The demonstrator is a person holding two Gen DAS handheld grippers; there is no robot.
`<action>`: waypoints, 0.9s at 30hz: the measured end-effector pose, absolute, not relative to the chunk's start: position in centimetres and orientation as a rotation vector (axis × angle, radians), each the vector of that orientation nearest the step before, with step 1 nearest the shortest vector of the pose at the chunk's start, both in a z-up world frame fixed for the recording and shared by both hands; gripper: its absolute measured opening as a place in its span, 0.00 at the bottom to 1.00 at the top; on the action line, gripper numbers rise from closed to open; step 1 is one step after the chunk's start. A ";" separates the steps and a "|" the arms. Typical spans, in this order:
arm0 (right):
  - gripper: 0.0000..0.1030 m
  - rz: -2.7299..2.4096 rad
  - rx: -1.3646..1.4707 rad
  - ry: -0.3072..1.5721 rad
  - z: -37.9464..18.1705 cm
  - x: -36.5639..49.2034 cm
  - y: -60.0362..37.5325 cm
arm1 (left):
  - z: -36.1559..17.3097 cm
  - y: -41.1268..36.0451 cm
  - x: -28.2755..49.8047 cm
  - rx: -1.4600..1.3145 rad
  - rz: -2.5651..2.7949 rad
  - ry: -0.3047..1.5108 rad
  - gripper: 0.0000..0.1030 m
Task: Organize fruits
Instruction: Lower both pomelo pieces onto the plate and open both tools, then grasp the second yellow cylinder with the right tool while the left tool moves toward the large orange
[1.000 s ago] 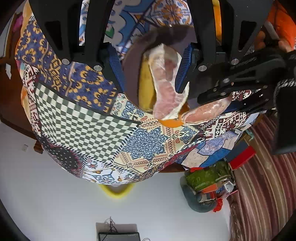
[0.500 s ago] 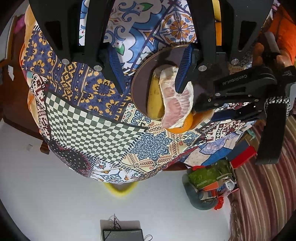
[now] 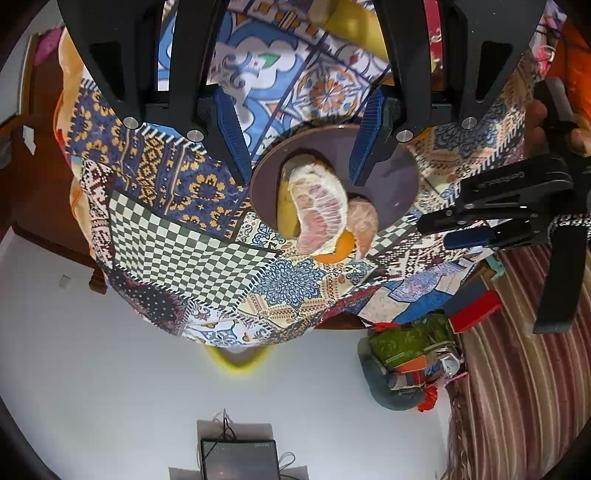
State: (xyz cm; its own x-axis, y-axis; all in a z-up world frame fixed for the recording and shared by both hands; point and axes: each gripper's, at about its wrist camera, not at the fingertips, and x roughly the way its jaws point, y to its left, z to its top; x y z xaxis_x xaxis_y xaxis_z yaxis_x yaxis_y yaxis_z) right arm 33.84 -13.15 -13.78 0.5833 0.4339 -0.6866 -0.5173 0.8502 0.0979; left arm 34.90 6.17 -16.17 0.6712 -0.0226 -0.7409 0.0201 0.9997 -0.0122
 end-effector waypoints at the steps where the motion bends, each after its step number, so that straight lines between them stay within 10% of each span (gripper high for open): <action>1: 0.50 0.556 -0.118 0.765 -13.6 33.4 -13.2 | -15.8 6.2 34.1 -0.002 -0.021 0.830 0.47; 27: 0.71 0.575 -0.219 0.895 -18.2 26.0 -9.9 | -17.9 6.2 22.8 -0.020 -0.017 0.906 0.53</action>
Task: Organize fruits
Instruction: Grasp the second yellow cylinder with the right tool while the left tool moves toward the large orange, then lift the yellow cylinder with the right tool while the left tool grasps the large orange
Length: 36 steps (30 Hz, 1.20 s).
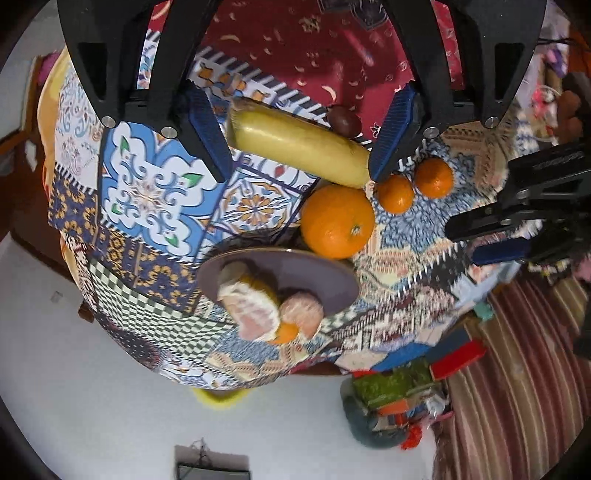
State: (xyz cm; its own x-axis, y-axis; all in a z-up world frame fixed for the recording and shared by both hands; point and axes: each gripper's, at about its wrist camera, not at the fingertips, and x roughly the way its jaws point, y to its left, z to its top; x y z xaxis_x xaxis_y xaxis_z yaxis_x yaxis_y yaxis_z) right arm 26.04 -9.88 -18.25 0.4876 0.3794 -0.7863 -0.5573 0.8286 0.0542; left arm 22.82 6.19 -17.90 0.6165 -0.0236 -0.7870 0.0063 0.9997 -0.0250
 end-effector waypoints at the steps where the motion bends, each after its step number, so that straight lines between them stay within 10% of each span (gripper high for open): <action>1: 0.71 0.575 -0.235 0.899 -18.5 26.1 -9.4 | -18.1 6.4 22.7 -0.024 -0.013 0.912 0.53; 36: 0.71 0.563 -0.270 0.927 -19.1 28.0 -14.8 | -20.5 1.4 27.0 0.005 -0.104 0.980 0.64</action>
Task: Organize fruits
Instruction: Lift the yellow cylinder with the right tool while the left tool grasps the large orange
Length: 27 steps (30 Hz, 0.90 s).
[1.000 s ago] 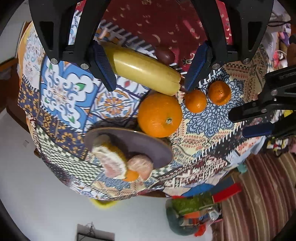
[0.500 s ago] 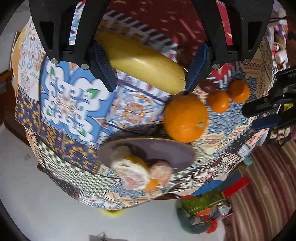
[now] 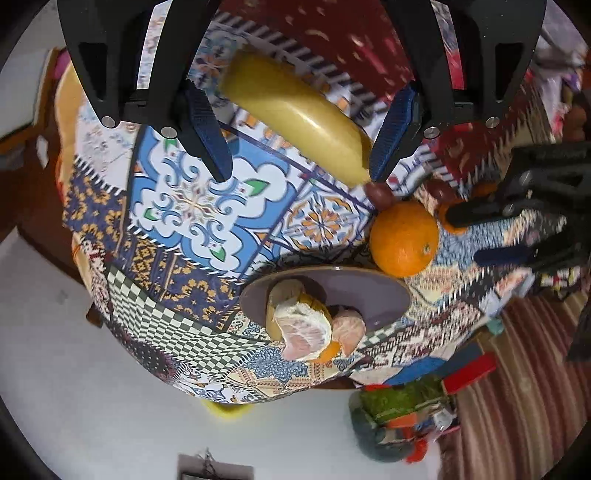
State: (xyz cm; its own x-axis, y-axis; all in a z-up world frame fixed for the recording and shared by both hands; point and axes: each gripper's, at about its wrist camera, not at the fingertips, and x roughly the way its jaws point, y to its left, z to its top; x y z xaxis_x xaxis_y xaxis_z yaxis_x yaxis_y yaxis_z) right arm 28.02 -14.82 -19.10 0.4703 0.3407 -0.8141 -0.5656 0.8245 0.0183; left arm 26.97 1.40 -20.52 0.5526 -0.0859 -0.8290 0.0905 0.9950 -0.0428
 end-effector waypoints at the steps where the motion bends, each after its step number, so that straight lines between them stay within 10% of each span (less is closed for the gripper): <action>1: 0.71 0.573 -0.280 0.935 -19.2 28.1 -14.9 | -20.8 1.3 27.3 0.004 -0.105 0.987 0.64; 14: 0.71 0.639 -0.290 0.988 -21.9 28.3 -15.2 | -23.0 -0.6 30.1 0.057 -0.114 1.032 0.64; 27: 0.39 0.601 -0.133 0.968 -21.5 29.5 -16.4 | -23.4 -0.2 30.6 -0.002 -0.131 1.013 0.63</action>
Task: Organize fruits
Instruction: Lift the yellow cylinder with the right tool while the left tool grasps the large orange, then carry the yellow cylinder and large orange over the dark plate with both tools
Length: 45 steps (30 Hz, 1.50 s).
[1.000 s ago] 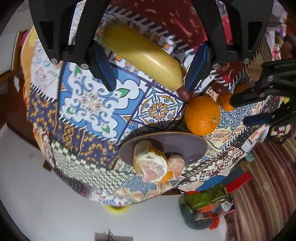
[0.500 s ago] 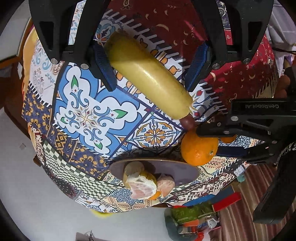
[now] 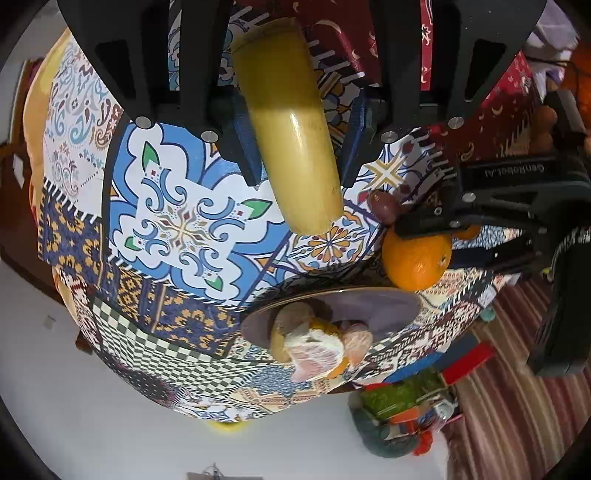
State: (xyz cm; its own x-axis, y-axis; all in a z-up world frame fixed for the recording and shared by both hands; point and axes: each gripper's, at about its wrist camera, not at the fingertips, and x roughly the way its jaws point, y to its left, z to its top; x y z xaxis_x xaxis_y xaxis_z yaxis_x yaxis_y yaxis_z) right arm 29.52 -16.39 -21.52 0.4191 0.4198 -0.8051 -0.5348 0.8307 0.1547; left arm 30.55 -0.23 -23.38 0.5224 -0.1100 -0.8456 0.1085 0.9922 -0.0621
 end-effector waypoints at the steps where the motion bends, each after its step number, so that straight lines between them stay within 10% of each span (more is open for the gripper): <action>1: 0.38 0.597 -0.129 0.968 -21.5 29.4 -16.4 | -23.4 -0.3 30.5 0.000 -0.131 1.011 0.63; 45: 0.34 0.628 -0.048 0.700 -11.6 28.8 -13.9 | -13.7 4.8 27.0 -0.071 -0.040 0.759 0.62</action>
